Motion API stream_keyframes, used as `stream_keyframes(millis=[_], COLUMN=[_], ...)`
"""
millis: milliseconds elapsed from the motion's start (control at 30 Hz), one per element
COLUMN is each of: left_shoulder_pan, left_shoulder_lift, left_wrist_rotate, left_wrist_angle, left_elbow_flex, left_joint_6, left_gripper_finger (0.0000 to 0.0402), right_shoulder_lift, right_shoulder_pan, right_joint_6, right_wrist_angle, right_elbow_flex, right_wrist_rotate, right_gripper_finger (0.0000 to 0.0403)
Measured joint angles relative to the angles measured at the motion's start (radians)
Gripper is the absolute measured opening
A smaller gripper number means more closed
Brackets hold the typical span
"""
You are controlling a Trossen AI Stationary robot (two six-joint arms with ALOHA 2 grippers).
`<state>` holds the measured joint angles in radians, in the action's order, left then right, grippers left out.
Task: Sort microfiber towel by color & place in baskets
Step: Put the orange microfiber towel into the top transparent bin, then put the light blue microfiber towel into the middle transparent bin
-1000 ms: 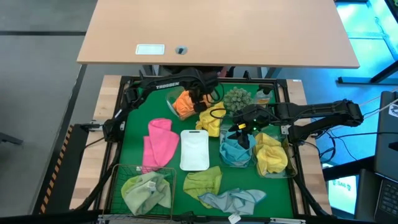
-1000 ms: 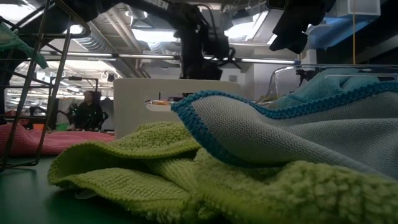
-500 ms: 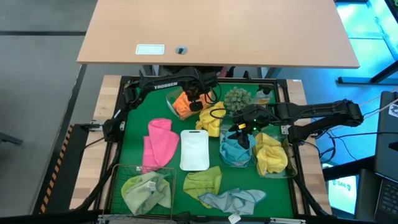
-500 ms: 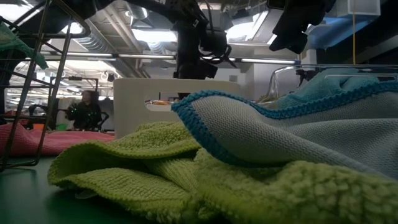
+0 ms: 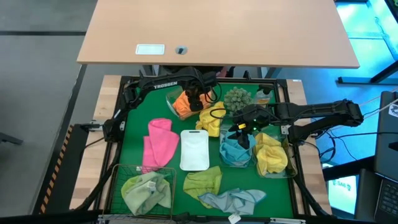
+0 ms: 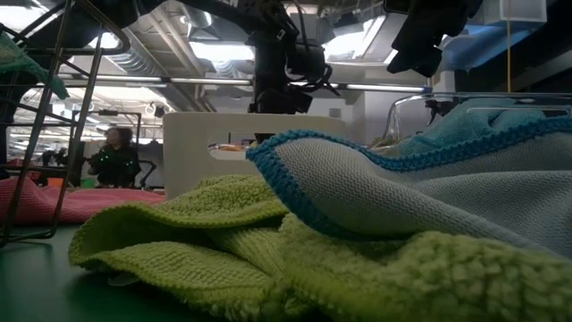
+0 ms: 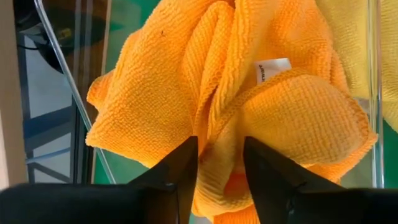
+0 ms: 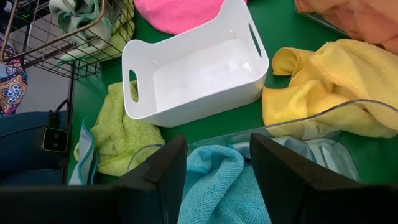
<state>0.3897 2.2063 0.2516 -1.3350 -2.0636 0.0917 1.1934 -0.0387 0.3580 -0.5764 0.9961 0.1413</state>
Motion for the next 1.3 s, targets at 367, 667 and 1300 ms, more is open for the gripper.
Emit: stream_keyframes(millis=[367,667,1300], left_shoulder_pan=[-0.020,-0.072,-0.489], left_shoulder_lift=[-0.147,-0.308,-0.763], left_wrist_rotate=[-0.008,-0.044,0.090], left_wrist_angle=[-0.003,-0.008,0.364], left_elbow_flex=[0.000,0.000,0.515], left_joint_6=[-0.007,-0.039,-0.295], left_gripper_finger=[0.0133,0.0133,0.0133], right_shoulder_lift=[0.000,0.000,0.008], right_shoulder_pan=[0.000,-0.016,-0.402], right_joint_6=[0.000,0.002,0.211], right_wrist_angle=[0.000,0.003,0.010], right_elbow_flex=[0.000,0.000,0.000], right_wrist_rotate=[0.008,0.007,-0.045], right_gripper_finger=[0.0177,0.0177,0.0177])
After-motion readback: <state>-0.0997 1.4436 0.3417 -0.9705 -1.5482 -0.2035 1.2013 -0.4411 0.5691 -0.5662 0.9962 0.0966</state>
